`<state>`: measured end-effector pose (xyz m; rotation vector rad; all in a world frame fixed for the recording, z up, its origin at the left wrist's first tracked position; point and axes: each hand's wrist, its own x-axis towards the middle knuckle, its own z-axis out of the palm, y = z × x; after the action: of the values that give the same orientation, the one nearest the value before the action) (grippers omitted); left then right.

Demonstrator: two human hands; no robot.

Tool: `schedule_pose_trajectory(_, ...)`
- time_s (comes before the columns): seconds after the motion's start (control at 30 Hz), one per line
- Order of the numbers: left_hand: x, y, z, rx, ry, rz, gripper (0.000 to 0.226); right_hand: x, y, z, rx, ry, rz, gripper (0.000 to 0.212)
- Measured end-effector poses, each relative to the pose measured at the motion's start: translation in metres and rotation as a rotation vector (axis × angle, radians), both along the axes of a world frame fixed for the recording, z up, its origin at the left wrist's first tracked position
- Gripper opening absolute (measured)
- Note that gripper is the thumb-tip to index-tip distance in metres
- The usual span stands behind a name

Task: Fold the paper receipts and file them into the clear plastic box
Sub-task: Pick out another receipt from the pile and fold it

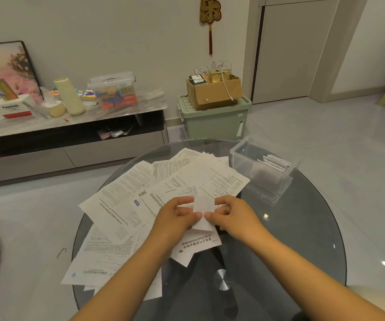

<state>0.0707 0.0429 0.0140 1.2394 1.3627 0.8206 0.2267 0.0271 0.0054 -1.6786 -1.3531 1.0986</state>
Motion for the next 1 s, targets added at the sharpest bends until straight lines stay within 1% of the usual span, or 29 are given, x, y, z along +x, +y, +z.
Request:
schedule_pose_trajectory(0.1, 0.01, 0.002, 0.008, 0.006, -0.066, 0.014, 0.032, 0.003, 0.001, 0.009, 0.034, 0.203, -0.078, 0.005)
schedule_pose_trajectory(0.17, 0.016, 0.006, 0.012, 0.028, -0.067, 0.02, 0.03, 0.007, 0.001, 0.016, 0.076, 0.261, -0.128, 0.002)
schedule_pose_trajectory(0.3, 0.033, 0.017, 0.022, 0.057, -0.013, -0.005, 0.026, 0.023, 0.003, 0.027, 0.168, 0.186, -0.173, 0.006)
schedule_pose_trajectory(0.4, 0.048, 0.025, 0.031, 0.058, -0.006, -0.035, 0.016, 0.036, 0.006, 0.036, 0.193, 0.167, -0.2, 0.007)
schedule_pose_trajectory(0.47, 0.062, 0.031, 0.036, 0.063, -0.006, -0.053, 0.013, 0.047, 0.011, 0.043, 0.23, 0.117, -0.248, 0.01)
schedule_pose_trajectory(0.7, 0.118, 0.058, 0.052, 0.103, -0.12, -0.09, 0.009, 0.091, 0.035, 0.067, 0.337, -0.036, -0.462, 0.01)
schedule_pose_trajectory(0.83, 0.149, 0.073, 0.058, 0.074, -0.154, -0.135, 0.015, 0.112, 0.05, 0.07, 0.365, -0.137, -0.542, 0.012)
schedule_pose_trajectory(0.93, 0.166, 0.088, 0.058, 0.069, -0.121, -0.163, 0.02, 0.125, 0.06, 0.066, 0.358, -0.187, -0.594, 0.012)
schedule_pose_trajectory(1.0, 0.173, 0.096, 0.055, 0.11, -0.061, -0.192, 0.023, 0.131, 0.064, 0.066, 0.355, -0.267, -0.641, 0.013)
